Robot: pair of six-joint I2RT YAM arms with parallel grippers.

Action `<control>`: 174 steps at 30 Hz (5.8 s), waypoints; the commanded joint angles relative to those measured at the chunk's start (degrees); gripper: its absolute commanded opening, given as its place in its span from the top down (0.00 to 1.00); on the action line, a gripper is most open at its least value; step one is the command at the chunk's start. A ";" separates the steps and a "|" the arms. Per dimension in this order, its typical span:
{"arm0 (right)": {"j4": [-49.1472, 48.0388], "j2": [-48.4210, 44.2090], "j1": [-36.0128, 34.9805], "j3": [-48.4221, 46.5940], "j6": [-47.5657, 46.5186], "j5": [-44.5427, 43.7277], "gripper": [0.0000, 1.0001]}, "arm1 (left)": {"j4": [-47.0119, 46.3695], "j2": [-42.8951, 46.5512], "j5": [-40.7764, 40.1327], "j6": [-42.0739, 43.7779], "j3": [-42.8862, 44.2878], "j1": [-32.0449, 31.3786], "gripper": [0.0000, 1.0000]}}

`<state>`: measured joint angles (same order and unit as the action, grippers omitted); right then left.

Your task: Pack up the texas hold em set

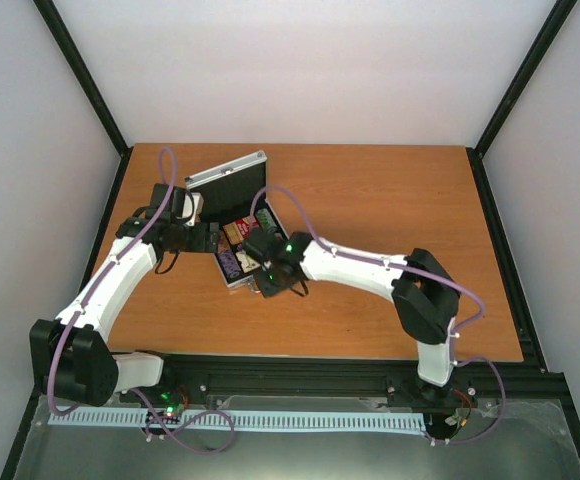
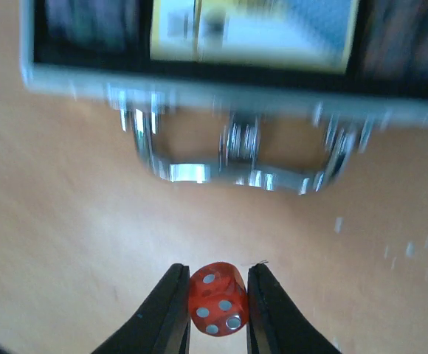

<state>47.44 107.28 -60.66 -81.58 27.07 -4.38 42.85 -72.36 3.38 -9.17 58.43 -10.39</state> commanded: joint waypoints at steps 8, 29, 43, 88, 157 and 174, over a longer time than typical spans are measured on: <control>-5.37 20.69 11.45 -28.24 -5.80 5.83 0.95 | -0.89 0.88 1.46 -0.50 2.08 0.37 0.00; -5.01 30.47 12.23 -37.58 -4.76 13.20 0.95 | -0.37 -0.03 0.67 0.11 2.62 0.35 0.00; -3.59 33.22 12.24 -38.07 -5.25 9.42 0.90 | -0.75 -0.11 0.49 0.03 2.08 0.36 0.00; -2.78 31.79 12.32 -39.05 -5.30 12.64 0.66 | -0.62 0.07 -0.46 -0.16 0.92 0.37 0.00; 1.11 -18.23 25.86 2.20 -10.75 4.14 0.00 | -0.77 -36.84 15.56 -19.84 50.20 3.98 0.15; -1.74 -35.37 25.86 24.54 -7.95 14.77 0.00 | -10.73 -8.31 24.15 -30.65 12.73 -1.11 0.24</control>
<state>48.14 74.11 -35.00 -60.62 18.48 5.74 34.87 -87.55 26.28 -37.08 74.32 -10.44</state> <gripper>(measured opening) 1.000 0.757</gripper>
